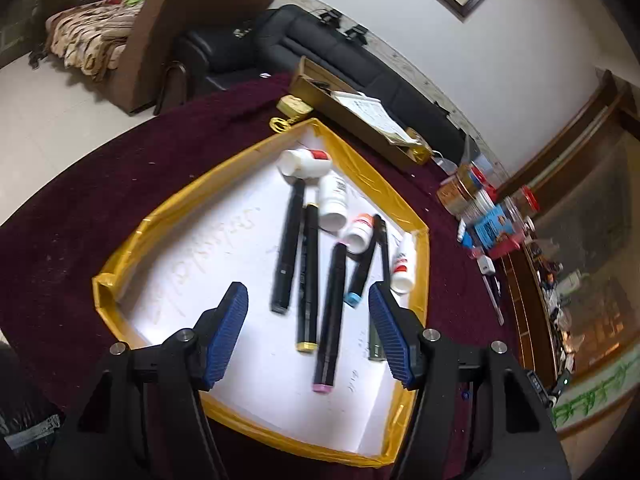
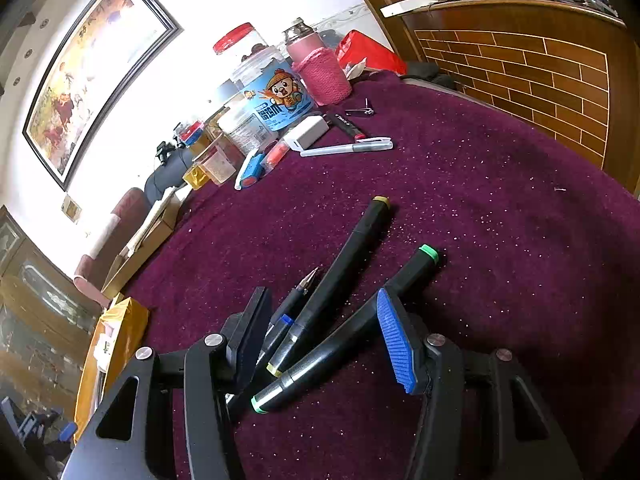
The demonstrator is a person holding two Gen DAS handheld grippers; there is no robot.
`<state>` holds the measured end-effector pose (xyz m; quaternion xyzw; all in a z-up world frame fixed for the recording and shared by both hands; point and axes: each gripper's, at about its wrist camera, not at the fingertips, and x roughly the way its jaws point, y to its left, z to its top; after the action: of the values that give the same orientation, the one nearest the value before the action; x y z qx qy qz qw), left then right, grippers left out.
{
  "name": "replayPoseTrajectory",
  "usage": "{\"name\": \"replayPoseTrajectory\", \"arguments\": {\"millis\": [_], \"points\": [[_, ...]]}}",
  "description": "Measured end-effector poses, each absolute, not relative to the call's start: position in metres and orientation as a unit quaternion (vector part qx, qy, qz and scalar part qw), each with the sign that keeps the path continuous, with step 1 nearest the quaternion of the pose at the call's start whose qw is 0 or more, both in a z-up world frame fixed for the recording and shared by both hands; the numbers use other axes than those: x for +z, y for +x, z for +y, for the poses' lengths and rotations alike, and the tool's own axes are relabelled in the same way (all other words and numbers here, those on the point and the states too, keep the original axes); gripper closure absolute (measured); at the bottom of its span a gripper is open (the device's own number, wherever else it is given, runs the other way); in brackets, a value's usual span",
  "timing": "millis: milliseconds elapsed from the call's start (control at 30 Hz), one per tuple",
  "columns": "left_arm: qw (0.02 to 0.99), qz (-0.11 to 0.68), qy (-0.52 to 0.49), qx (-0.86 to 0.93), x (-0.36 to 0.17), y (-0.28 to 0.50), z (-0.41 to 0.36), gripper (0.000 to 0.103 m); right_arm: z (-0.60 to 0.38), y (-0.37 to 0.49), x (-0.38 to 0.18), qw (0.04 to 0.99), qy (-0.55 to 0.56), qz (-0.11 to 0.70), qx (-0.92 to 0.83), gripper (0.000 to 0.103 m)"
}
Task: Organize rigid objects
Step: 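Move both grippers back toward the remaining pens and markers, then grasp the clear pen and blue-capped black marker with the left gripper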
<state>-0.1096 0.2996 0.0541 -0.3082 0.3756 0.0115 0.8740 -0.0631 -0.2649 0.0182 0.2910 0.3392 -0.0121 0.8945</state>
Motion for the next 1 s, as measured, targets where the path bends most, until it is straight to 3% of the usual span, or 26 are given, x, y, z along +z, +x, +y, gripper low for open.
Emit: {"name": "replayPoseTrajectory", "arguments": {"millis": [233, 367, 633, 1000], "points": [[0.870, 0.375, -0.318, 0.030, 0.052, -0.108, 0.306, 0.041, -0.266, -0.063, 0.017, 0.893, 0.298, 0.336, -0.004, 0.053], [0.885, 0.377, -0.274, 0.000, 0.066, -0.100, 0.276, 0.041, -0.268, -0.063, 0.016, 0.892, 0.306, 0.333, 0.003, 0.049], [0.891, 0.410, -0.121, -0.155, 0.085, -0.065, 0.129, 0.041, -0.265, -0.063, 0.016, 0.893, 0.304, 0.331, 0.008, 0.047], [0.850, 0.457, 0.064, -0.254, 0.031, -0.046, -0.053, 0.042, -0.280, -0.063, 0.009, 0.877, 0.350, 0.328, 0.020, 0.047]]}}
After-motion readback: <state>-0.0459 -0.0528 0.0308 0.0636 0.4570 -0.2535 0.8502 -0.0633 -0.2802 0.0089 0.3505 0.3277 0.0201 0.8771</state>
